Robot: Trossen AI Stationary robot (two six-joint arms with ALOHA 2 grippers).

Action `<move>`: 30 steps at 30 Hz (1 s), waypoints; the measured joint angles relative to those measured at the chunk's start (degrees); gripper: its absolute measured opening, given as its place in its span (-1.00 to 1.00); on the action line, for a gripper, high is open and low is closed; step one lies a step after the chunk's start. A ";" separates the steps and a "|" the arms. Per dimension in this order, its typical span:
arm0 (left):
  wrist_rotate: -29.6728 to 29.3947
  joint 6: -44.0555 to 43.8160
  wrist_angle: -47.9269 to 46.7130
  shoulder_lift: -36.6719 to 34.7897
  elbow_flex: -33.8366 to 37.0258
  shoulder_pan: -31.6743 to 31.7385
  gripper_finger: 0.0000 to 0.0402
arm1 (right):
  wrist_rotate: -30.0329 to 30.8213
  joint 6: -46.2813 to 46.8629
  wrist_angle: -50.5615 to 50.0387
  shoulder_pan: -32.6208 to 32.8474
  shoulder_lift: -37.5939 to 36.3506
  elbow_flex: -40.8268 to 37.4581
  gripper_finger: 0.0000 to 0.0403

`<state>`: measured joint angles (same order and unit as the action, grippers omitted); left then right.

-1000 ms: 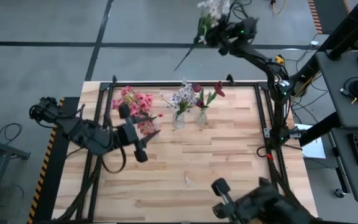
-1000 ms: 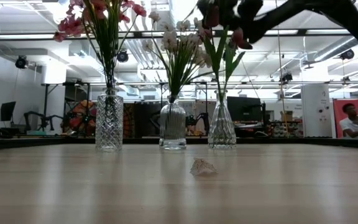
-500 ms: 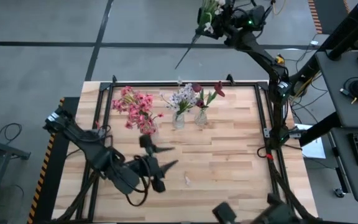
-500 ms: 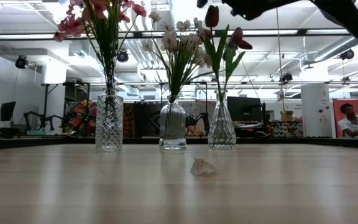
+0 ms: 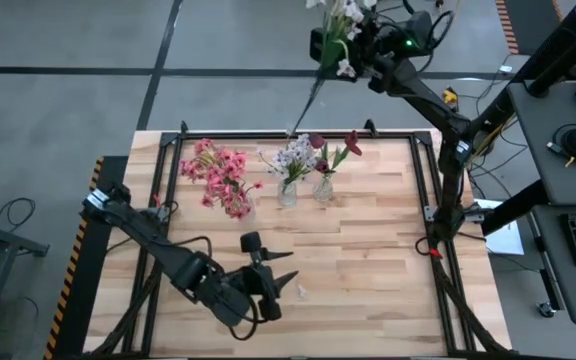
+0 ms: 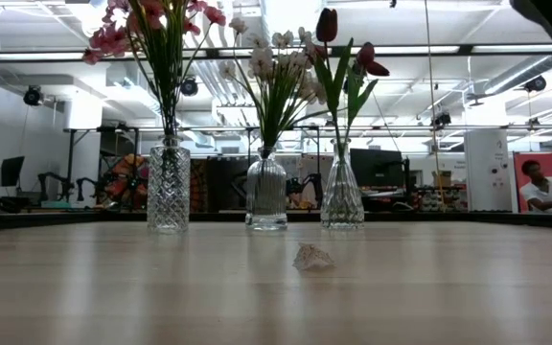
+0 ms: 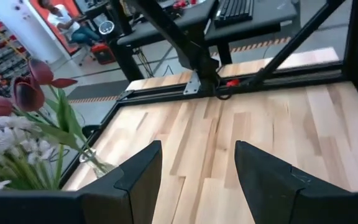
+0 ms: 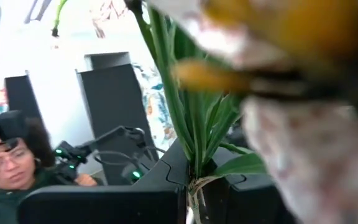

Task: Sort flowers into vase by color
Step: Put the white flower into the top transparent vase

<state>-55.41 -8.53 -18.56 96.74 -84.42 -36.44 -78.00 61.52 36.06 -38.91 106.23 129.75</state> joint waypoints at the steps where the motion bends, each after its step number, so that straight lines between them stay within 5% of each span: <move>1: -0.18 -0.04 1.22 0.46 0.31 0.17 -0.08 | 0.00 0.00 -0.40 0.63 -0.50 0.00 -0.91; 6: -8.20 -3.10 6.98 3.06 3.09 0.95 -0.08 | 1.02 0.02 -2.59 3.67 -2.96 0.00 -0.91; 14: -11.11 -23.88 11.48 8.57 11.00 0.54 -0.08 | 1.63 0.02 -6.50 5.06 -5.63 0.00 -0.91; 19: -22.29 -27.86 21.72 14.01 15.05 0.02 -0.08 | 3.42 -0.03 -10.21 5.16 -6.47 0.00 -0.91; 26: -33.81 -29.21 28.62 24.91 11.24 0.50 -0.08 | 3.63 0.40 -10.72 5.32 -6.48 0.00 -0.91; 30: -34.58 -33.99 28.73 30.30 8.13 1.99 -0.08 | 3.63 -0.32 -12.29 5.45 -6.46 0.00 -0.91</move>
<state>-90.00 -42.51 10.17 127.03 -76.29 -34.45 -74.37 61.19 23.77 -33.46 99.77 129.75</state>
